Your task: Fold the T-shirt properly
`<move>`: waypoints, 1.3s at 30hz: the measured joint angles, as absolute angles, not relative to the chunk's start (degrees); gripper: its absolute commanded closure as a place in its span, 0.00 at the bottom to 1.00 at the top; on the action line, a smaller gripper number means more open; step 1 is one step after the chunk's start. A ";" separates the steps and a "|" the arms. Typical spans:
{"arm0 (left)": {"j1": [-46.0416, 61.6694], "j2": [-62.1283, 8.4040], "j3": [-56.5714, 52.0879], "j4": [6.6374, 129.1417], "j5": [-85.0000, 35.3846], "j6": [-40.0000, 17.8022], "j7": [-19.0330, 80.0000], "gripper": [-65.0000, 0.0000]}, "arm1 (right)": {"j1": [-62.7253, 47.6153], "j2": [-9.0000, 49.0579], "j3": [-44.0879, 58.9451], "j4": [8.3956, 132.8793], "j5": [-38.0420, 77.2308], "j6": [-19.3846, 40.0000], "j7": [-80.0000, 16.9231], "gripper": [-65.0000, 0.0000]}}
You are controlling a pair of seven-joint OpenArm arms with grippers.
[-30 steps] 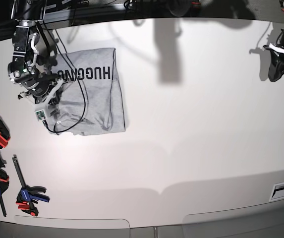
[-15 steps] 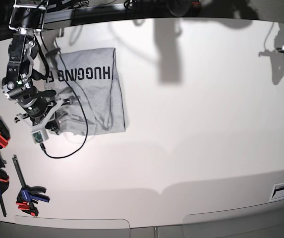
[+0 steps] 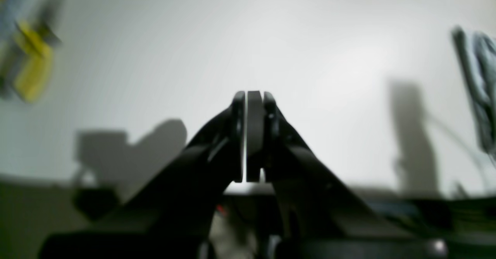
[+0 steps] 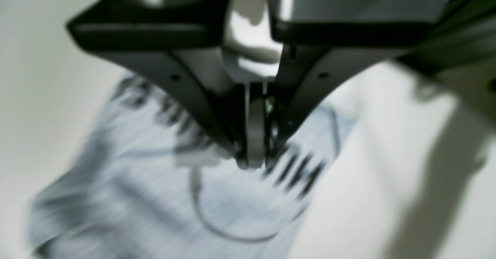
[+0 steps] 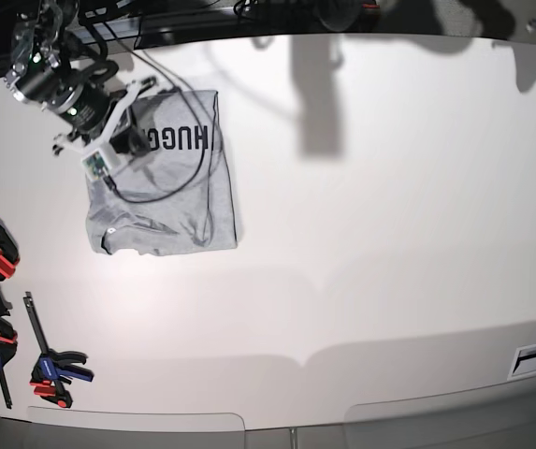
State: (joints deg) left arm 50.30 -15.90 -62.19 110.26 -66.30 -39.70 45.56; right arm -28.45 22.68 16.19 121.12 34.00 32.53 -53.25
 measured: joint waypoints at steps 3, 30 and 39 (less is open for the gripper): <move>52.10 -13.74 -62.24 110.26 -68.47 -39.66 46.78 1.00 | -33.04 22.70 16.23 122.30 35.46 33.65 -54.08 1.00; 65.93 -13.17 -51.24 110.26 -68.75 -39.68 60.75 1.00 | -58.76 22.87 16.19 122.37 35.64 39.07 -67.68 1.00; 65.32 -17.08 -24.23 100.92 -41.10 -39.64 40.69 1.00 | -59.05 23.73 12.69 112.66 35.68 39.29 -67.13 1.00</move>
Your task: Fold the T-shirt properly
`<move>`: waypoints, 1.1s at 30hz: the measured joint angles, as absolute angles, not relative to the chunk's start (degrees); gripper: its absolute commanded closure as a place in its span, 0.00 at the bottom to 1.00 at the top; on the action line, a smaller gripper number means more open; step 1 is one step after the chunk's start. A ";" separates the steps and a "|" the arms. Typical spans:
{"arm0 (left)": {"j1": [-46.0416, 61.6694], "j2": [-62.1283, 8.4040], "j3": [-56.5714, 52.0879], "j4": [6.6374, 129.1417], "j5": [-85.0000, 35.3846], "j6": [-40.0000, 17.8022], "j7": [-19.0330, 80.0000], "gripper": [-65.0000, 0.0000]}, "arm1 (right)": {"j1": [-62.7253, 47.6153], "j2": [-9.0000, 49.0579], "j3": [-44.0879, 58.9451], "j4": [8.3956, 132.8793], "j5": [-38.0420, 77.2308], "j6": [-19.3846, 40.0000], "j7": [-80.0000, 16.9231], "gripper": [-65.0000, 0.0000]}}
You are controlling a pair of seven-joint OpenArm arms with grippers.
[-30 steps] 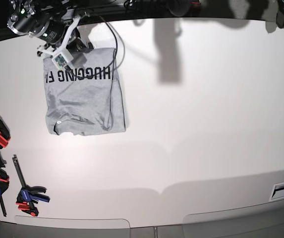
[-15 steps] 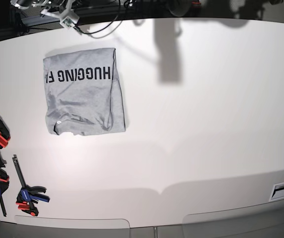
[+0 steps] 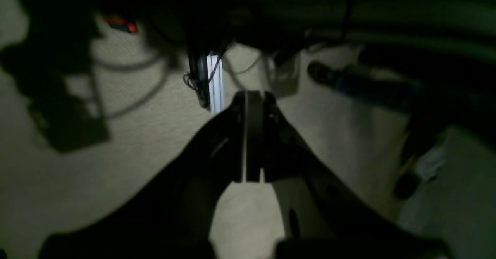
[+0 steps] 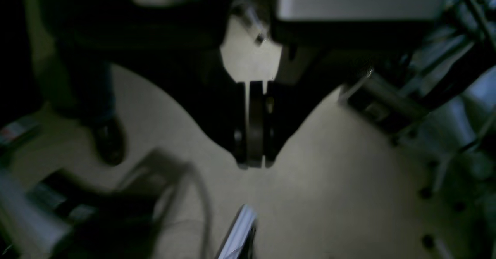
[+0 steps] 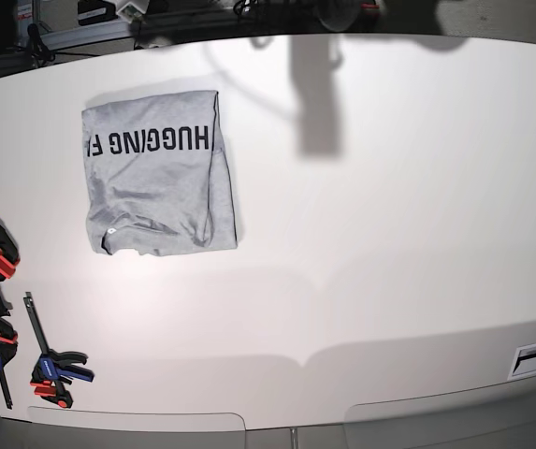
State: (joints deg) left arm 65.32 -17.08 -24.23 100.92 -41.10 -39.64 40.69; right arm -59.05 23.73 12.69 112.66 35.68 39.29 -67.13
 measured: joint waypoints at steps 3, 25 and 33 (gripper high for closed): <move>62.04 -17.85 -17.82 93.45 -34.22 -39.33 34.89 1.00 | -58.30 25.28 7.55 105.51 35.99 39.42 -66.81 1.00; 40.45 -11.29 -10.28 64.55 -22.11 -39.29 23.90 1.00 | -23.77 19.38 -11.68 53.71 25.15 39.05 -42.06 1.00; 38.46 -7.33 -10.22 64.47 -8.16 -31.42 19.84 1.00 | -20.80 15.90 -11.84 52.29 18.02 23.29 -33.89 1.00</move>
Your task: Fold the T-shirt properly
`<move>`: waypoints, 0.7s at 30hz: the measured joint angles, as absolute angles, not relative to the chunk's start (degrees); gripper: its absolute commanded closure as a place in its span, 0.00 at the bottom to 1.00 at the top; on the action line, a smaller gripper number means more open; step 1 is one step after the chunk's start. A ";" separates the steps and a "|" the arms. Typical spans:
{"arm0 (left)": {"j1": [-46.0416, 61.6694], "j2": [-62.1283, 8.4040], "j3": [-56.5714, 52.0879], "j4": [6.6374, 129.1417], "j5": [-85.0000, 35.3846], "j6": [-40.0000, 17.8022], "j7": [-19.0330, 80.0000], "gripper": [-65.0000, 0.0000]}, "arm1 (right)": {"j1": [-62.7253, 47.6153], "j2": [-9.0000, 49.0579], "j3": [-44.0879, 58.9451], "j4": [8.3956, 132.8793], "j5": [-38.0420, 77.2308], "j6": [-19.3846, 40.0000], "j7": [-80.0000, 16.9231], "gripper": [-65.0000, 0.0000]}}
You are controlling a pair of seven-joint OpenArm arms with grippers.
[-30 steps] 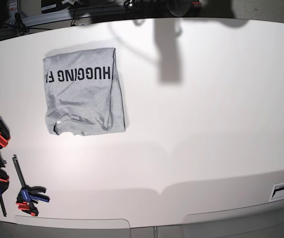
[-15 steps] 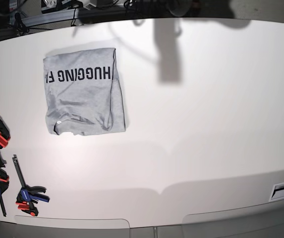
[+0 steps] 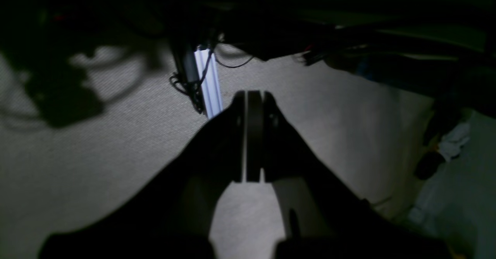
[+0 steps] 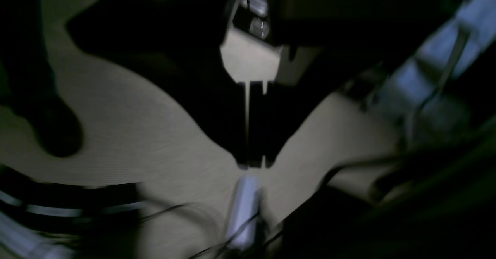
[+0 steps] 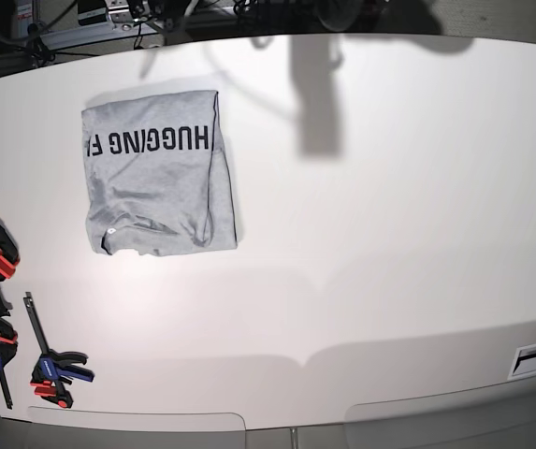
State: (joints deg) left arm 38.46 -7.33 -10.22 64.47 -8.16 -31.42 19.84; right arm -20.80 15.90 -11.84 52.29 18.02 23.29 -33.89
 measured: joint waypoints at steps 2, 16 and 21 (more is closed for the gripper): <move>37.45 -7.07 -10.20 64.47 -7.73 -24.62 19.88 1.00 | -20.78 15.40 -11.81 52.23 17.52 19.49 -32.23 1.00; 35.68 -7.33 -10.28 64.49 -5.48 -12.05 20.58 1.00 | -19.03 14.87 -11.79 52.23 15.97 3.57 -31.11 1.00; 35.66 -7.29 -10.28 64.49 -5.50 -12.05 20.56 1.00 | -19.03 12.95 -11.81 52.23 15.14 3.57 -31.09 1.00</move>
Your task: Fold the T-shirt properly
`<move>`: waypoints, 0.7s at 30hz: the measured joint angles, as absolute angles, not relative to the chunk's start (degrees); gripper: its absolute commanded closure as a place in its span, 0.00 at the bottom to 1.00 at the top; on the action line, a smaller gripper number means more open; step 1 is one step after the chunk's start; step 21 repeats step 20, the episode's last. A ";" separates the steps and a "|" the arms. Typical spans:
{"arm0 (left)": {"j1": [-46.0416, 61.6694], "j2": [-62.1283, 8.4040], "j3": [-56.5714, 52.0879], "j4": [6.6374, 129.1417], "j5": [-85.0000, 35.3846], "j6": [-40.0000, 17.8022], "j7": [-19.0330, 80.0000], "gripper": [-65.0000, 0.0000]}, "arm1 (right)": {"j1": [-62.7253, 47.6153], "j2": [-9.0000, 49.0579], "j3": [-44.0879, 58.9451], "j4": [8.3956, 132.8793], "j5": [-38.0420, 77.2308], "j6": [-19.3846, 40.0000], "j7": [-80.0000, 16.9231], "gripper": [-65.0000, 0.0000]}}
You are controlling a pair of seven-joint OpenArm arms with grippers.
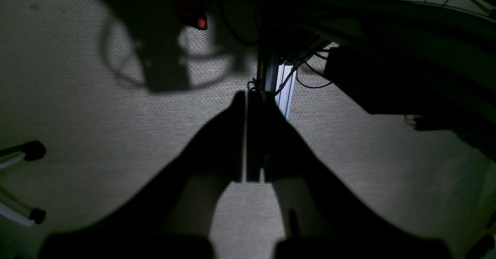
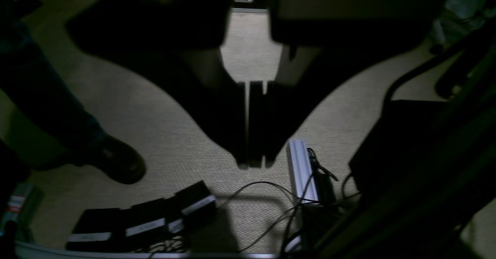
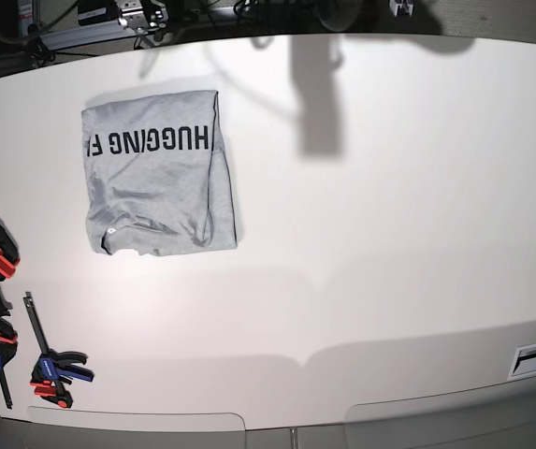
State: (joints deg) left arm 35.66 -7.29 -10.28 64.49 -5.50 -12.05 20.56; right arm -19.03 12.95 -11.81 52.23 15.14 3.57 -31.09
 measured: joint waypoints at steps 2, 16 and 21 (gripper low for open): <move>35.66 -7.14 -10.28 64.49 -5.21 -12.05 20.53 1.00 | -18.85 12.01 -11.79 52.23 15.14 3.55 -31.07 1.00; 32.71 -2.15 -10.28 59.27 1.15 -8.82 16.93 1.00 | -18.90 6.50 -14.87 52.23 15.18 2.55 -29.56 1.00; 32.71 -1.52 -10.28 59.29 1.13 -8.82 16.84 1.00 | -18.87 6.52 -16.91 52.23 15.14 2.55 -29.58 1.00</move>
